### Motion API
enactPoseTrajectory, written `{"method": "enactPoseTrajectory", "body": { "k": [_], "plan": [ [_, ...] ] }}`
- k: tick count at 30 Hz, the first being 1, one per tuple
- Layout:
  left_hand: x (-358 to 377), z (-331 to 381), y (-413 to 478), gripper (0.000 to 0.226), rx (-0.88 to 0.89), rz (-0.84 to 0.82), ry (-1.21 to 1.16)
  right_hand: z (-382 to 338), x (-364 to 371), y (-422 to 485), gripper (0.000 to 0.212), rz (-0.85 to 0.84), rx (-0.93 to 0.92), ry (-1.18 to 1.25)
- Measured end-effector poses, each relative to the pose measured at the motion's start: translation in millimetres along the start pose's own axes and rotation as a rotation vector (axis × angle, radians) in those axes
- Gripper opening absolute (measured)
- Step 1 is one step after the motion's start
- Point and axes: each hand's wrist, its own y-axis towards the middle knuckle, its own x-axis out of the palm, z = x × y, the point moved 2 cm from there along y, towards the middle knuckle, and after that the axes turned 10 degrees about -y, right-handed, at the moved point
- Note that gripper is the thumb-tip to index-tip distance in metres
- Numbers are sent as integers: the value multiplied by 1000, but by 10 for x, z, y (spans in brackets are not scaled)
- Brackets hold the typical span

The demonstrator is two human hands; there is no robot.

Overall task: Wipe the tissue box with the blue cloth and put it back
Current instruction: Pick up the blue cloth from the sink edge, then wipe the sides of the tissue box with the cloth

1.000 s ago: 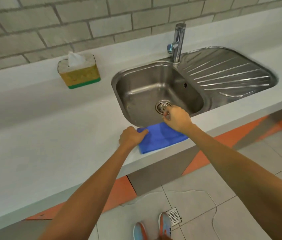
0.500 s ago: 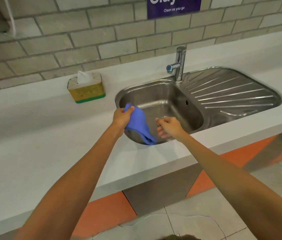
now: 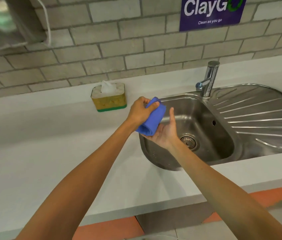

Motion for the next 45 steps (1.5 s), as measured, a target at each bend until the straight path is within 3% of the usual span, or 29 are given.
{"method": "enactPoseTrajectory", "body": {
  "k": [4,9,12,16,21,25,27,30,33,37,39,41,45],
  "plan": [
    [-440,-99,280,23,78,94,59,24,238,277,76,-93,-1,-51],
    [-910,-289,573,22,105,207,161,-20,574,653,27,-49,-34,-258],
    [-1153,-434,659,30,-13,296,52,2,743,862,18,-43,-19,-352],
    [-1385,-842,557,38,-438,43,-463,102,875,1109,27,-82,35,-454],
    [-1551,-1312,490,28,-553,-9,-846,295,943,1429,35,-98,221,-735],
    [-1777,-1507,574,35,-566,35,-800,230,790,1678,37,-27,300,-906],
    [-1945,-1657,653,38,-565,97,-740,113,618,1817,45,116,266,-918],
    [-2244,-1884,838,37,-561,311,-591,-69,394,2057,52,339,123,-955],
    [-2464,-1971,1060,19,-536,535,-406,-199,287,2299,54,431,-37,-977],
    [-2478,-1923,1447,13,-425,658,-290,-264,206,2580,67,388,-149,-1148],
    [-2387,-1889,1631,32,-393,673,-278,-246,174,2712,70,351,-139,-1190],
    [-2261,-1871,1791,46,-393,666,-285,-216,133,2804,72,324,-132,-1182],
    [-1987,-1943,1973,48,-371,582,-340,-116,91,2815,76,198,-187,-1216]
  ]
}}
